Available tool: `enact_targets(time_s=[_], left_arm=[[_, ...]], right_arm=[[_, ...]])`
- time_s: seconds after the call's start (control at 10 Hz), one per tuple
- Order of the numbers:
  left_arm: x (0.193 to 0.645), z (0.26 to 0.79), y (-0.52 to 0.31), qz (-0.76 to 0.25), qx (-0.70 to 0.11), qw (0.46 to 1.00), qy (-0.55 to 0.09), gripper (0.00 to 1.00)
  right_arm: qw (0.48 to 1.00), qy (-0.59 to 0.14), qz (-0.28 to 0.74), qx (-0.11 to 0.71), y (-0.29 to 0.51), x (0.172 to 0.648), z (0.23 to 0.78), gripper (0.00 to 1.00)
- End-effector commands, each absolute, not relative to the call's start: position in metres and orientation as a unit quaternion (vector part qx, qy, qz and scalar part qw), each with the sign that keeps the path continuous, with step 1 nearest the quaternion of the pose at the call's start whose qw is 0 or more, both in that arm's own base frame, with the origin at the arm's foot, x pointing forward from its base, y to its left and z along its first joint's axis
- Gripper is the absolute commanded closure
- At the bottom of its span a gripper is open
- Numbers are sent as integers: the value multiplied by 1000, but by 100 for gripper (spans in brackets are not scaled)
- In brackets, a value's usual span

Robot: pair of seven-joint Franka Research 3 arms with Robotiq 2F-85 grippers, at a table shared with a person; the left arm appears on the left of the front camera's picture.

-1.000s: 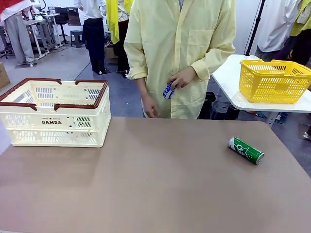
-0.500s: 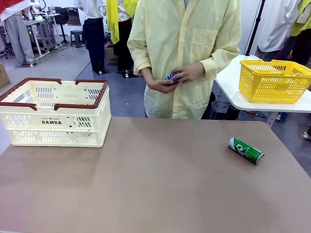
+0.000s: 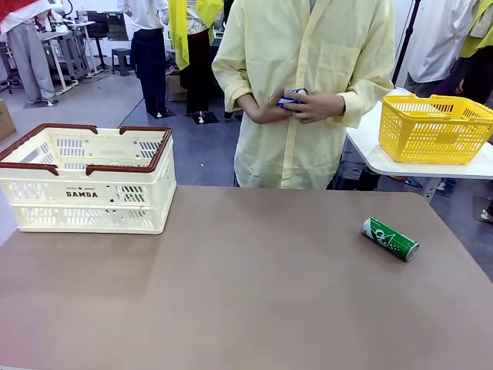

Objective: Place the drinks into the Shopping basket.
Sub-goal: Pick up one drink and place it into the Shopping basket.

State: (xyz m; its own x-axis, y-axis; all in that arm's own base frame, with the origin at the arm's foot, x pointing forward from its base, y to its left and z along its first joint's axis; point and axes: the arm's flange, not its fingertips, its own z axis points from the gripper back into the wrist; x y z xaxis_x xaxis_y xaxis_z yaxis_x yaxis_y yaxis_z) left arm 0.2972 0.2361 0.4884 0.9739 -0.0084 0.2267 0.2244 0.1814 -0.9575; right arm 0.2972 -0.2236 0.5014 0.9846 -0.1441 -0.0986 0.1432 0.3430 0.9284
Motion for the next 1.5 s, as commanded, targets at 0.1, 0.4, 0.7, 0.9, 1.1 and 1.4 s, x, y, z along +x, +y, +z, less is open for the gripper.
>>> enact_targets(time_s=[0.1, 0.4, 0.7, 0.9, 1.1, 1.4], left_arm=[[296, 491, 233, -69, -642, 759, -88, 0], [296, 491, 233, -69, -642, 759, -88, 0], [296, 491, 233, -69, -642, 759, -88, 0], [296, 491, 233, -69, -642, 759, -88, 0], [296, 491, 233, -69, -642, 759, -88, 0], [296, 491, 233, -69, -642, 759, -88, 0]], right_arm=[[901, 83, -40, 424, -158, 330, 537, 0], [978, 151, -28, 143, -58, 382, 535, 0], [983, 182, 3, 32, -11, 400, 477, 0], [981, 176, 0, 82, 1, 396, 491, 0], [985, 165, 1, 56, -6, 401, 477, 0], [979, 138, -129, 73, -6, 477, 418, 0]])
